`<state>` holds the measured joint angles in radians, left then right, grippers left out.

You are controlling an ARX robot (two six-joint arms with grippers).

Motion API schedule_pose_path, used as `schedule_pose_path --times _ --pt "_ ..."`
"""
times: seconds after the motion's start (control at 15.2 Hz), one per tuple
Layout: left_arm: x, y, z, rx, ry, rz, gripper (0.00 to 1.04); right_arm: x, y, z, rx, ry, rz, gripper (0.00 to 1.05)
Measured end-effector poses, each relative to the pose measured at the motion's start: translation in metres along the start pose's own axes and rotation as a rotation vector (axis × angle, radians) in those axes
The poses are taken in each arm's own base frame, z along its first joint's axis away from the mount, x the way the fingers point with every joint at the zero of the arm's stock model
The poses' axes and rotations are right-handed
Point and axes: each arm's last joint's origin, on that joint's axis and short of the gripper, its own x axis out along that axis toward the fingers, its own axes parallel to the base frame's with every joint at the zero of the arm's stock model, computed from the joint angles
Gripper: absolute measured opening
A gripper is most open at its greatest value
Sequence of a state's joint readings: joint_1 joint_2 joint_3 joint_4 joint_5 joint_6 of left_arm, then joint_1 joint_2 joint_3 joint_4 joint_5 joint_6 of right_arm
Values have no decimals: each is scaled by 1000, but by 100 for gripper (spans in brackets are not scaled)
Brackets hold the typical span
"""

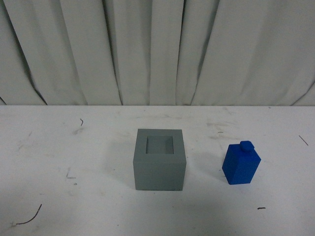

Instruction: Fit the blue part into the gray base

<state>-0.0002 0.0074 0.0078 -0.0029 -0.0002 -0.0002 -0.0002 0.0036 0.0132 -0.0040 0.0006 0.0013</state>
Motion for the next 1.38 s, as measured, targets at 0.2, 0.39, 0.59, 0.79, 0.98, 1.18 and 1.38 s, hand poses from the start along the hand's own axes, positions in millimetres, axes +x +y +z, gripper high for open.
schedule_pose_path --times 0.2,0.39,0.59,0.79,0.98,1.18,1.38 --pt "0 0 0 0 0 0 98 0 0 0 0 0 0 98" --pt "0 0 0 0 0 0 98 0 0 0 0 0 0 98" --pt "0 0 0 0 0 0 98 0 0 0 0 0 0 98" --pt "0 0 0 0 0 0 98 7 -4 1 69 29 -31 98" --pt "0 0 0 0 0 0 98 39 -18 34 56 -61 -10 98" --pt "0 0 0 0 0 0 98 119 -34 74 -11 -83 62 98" --pt "0 0 0 0 0 0 98 215 -45 73 -147 89 268 98"
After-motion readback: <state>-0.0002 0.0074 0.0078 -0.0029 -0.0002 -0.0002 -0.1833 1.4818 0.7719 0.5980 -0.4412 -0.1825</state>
